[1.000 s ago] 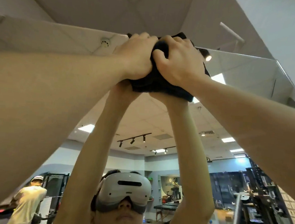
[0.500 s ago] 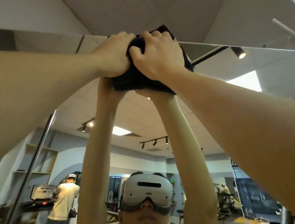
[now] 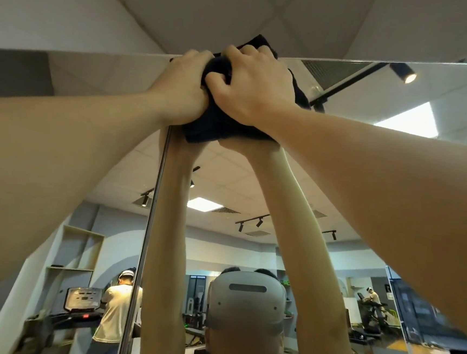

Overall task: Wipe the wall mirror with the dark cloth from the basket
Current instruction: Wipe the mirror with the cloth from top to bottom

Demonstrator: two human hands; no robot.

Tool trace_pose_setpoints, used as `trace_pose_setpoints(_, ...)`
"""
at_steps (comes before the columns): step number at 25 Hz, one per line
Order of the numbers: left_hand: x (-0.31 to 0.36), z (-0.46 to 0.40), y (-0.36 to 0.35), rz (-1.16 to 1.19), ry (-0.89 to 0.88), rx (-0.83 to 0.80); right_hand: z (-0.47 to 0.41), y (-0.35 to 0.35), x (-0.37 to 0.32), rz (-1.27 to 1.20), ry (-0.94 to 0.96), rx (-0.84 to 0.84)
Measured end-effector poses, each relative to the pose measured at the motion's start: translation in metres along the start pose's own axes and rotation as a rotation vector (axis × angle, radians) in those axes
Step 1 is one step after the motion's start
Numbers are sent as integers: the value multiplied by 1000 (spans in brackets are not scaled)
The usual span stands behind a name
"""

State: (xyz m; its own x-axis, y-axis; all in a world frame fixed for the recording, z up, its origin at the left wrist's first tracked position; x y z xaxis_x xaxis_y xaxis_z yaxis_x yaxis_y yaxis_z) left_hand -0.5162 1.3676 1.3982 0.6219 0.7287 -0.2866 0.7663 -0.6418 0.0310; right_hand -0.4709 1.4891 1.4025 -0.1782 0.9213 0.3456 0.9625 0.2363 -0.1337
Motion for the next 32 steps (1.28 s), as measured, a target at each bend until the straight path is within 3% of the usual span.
trace_pose_setpoints(16,1,126,4,-1,130,50,102,-2,-61,-35,-17,-101)
trace_pose_setpoints(23,10,135,6,103,164,27,113,5,-58,8,60,-157)
trace_pose_setpoints(32,44,128,-16,-154,198,180,116,18,-24,27,131,-168)
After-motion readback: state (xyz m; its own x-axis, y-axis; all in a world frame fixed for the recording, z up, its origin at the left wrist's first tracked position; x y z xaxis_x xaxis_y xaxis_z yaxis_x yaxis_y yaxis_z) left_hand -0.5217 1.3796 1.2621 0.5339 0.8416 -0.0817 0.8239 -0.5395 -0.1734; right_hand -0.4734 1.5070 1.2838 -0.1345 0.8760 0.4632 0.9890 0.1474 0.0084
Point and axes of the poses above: each hand's wrist, its own z-axis away from the middle knuckle, its own y-axis out of the back of the hand, x = y × z, the point moved 5 cm from there along -z, towards the middle knuckle, and after that the axes turned 12 degrees about -z, right-handed, at the moved point
